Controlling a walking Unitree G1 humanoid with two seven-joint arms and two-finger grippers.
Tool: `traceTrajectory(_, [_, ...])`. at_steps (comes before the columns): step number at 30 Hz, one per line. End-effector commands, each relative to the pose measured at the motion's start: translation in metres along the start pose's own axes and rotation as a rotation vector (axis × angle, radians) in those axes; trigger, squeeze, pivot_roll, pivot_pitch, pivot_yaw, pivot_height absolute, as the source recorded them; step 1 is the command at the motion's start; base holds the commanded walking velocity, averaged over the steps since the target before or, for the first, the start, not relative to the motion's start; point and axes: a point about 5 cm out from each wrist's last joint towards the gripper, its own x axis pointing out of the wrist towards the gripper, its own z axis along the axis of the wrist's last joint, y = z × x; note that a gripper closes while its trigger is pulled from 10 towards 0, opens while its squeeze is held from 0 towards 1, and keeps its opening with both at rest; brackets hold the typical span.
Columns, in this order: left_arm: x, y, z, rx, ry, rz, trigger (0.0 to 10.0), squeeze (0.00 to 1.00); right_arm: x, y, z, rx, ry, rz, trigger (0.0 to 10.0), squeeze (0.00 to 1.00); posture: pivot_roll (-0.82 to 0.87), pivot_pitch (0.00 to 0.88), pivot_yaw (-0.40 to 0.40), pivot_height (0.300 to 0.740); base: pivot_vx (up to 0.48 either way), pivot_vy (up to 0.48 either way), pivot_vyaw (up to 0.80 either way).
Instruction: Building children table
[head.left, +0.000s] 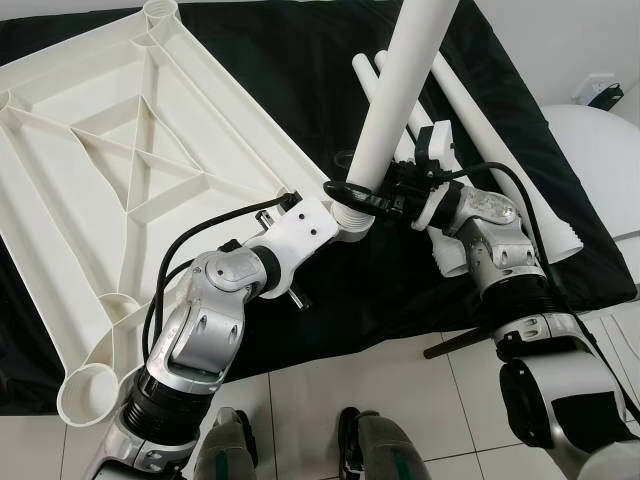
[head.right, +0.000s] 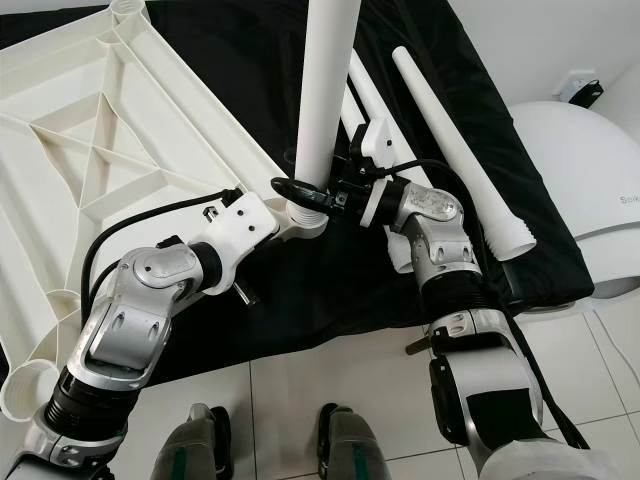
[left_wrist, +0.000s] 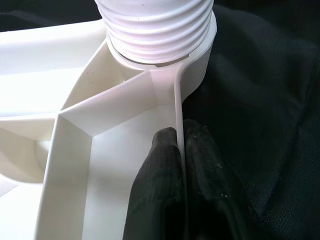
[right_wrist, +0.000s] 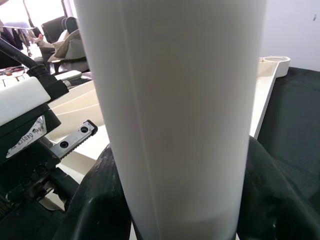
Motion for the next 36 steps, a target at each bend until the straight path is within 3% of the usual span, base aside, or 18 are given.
traceTrajectory(1, [0.004, -0.002, -0.024, -0.037, 0.107, 0.078, 10.0, 0.00, -0.014, -0.006, -0.003, 0.042, -0.018, -0.107, 0.0, 0.00, 0.06, 0.230, -0.037, 0.740, 0.000, 0.000, 0.00])
traceTrajectory(15, [0.004, -0.003, -0.024, -0.050, 0.104, 0.083, 10.0, 0.00, -0.019, 0.006, -0.007, 0.024, -0.011, -0.252, 0.0, 0.00, 0.05, 0.243, -0.046, 0.740, 0.000, 0.000, 0.00])
traceTrajectory(19, [0.005, -0.003, -0.023, -0.056, 0.102, 0.087, 10.0, 0.00, -0.014, 0.020, -0.006, 0.042, -0.027, -0.339, 0.0, 0.00, 0.04, 0.251, -0.050, 0.740, 0.000, 0.000, 0.00])
traceTrajectory(36, [0.005, -0.004, -0.023, -0.071, 0.102, 0.091, 10.0, 0.00, -0.010, 0.046, -0.004, 0.004, -0.018, -0.550, 0.0, 0.00, 0.04, 0.269, -0.055, 0.740, 0.000, 0.000, 0.00])
